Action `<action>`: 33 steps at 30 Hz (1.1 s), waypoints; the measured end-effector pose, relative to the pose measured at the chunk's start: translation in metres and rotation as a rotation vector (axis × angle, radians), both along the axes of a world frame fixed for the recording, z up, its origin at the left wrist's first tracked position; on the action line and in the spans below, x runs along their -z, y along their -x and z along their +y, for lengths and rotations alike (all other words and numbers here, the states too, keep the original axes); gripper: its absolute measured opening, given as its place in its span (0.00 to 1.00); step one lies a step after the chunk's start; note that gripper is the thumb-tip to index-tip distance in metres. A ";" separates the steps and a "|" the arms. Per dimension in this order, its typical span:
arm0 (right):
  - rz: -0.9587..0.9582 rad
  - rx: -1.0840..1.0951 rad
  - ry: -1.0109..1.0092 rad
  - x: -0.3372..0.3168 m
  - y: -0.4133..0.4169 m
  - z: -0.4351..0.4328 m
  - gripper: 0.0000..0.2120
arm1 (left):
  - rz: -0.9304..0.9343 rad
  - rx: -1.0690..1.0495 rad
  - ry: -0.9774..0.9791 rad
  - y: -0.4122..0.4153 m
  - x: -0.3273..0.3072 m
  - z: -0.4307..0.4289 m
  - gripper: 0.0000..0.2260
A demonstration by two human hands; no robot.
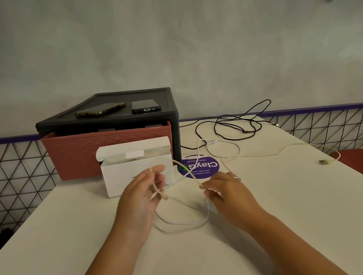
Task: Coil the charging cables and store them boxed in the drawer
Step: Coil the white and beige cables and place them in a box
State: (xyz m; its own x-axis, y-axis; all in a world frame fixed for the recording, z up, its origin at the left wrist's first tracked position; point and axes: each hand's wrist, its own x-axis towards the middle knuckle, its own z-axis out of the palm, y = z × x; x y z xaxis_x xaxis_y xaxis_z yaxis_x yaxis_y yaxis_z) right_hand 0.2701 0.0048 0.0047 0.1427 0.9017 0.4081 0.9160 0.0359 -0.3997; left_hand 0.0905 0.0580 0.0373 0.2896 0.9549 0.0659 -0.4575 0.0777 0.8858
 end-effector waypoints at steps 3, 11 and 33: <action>0.031 0.144 0.002 0.006 -0.012 0.006 0.10 | 0.236 0.063 -0.083 -0.008 0.010 -0.007 0.13; 0.098 0.244 0.160 0.014 -0.024 0.011 0.10 | 1.291 -0.002 -0.546 -0.008 0.028 -0.003 0.12; -0.104 0.009 0.311 0.010 -0.016 0.009 0.12 | 1.180 -0.395 -0.224 0.025 0.010 0.016 0.23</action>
State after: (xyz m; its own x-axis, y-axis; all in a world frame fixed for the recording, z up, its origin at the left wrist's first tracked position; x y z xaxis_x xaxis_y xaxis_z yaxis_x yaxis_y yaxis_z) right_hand 0.2857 0.0134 -0.0054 0.1232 0.9844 0.1257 0.9521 -0.0816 -0.2947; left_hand 0.0654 0.0741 0.0272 -0.0190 0.9908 0.1337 0.6605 -0.0880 0.7456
